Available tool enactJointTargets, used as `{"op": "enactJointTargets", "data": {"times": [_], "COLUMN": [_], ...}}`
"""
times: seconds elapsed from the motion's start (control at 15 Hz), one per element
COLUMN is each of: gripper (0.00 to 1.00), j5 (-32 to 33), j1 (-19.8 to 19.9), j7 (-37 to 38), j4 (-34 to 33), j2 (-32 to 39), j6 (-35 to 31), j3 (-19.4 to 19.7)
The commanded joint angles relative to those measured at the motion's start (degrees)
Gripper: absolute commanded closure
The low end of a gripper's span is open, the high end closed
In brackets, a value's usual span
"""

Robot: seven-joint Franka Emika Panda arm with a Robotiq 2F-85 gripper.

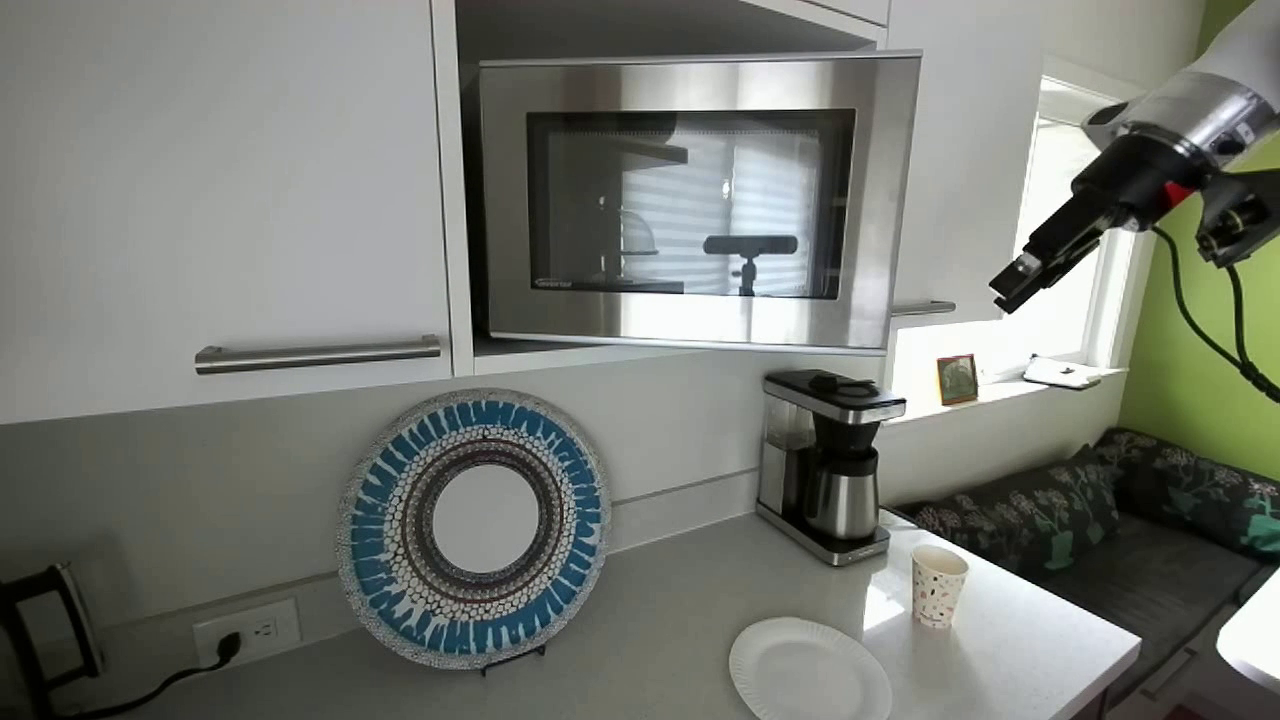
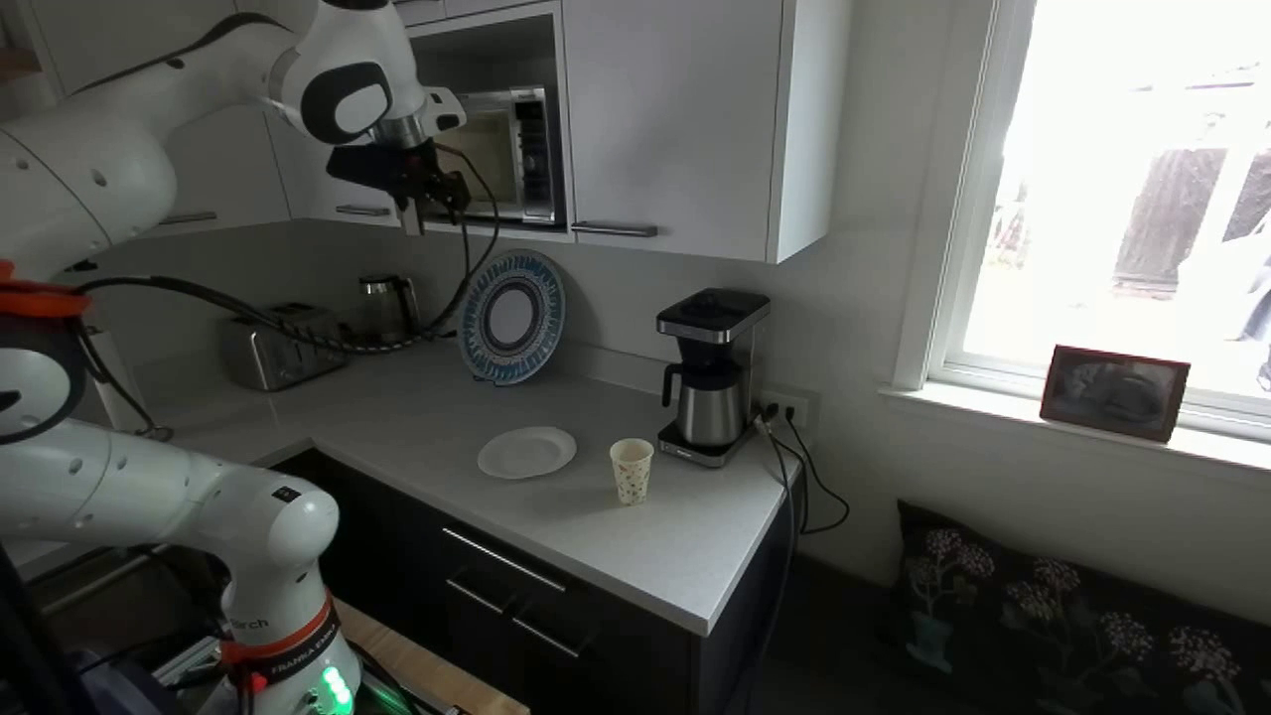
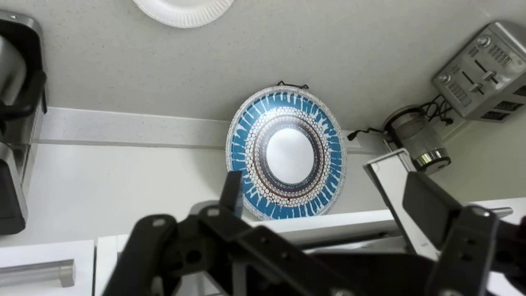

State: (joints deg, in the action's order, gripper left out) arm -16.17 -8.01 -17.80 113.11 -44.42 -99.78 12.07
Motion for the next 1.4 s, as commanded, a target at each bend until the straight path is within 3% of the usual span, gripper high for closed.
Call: {"op": "enactJointTargets", "data": {"times": [0.0, 0.4, 0.53, 0.6, 0.67, 0.8, 1.13, 1.33], "gripper": [0.0, 0.0, 0.0, 0.0, 0.0, 0.0, 0.0, 0.0], "j5": [1.3, -0.5, -2.2, -2.7, -1.5, -1.9, -1.9, -6.6], "j1": [1.6, 3.1, 3.8, 4.6, 3.6, 3.9, 4.1, 1.6], "j7": [-5.6, -11.7, -11.3, -9.0, -10.5, -10.1, -9.6, -11.0], "j4": [6.2, 16.2, 19.0, 19.1, 17.1, 17.9, 17.9, 16.5], "j2": [0.0, 0.7, 0.6, 0.3, 1.5, 1.4, 1.1, 2.3], "j6": [-1.6, -6.0, -10.7, -14.7, -10.2, -13.5, -13.6, -12.1], "j3": [1.2, 5.1, 5.7, 4.3, 5.2, 5.1, 4.7, 7.1]}}
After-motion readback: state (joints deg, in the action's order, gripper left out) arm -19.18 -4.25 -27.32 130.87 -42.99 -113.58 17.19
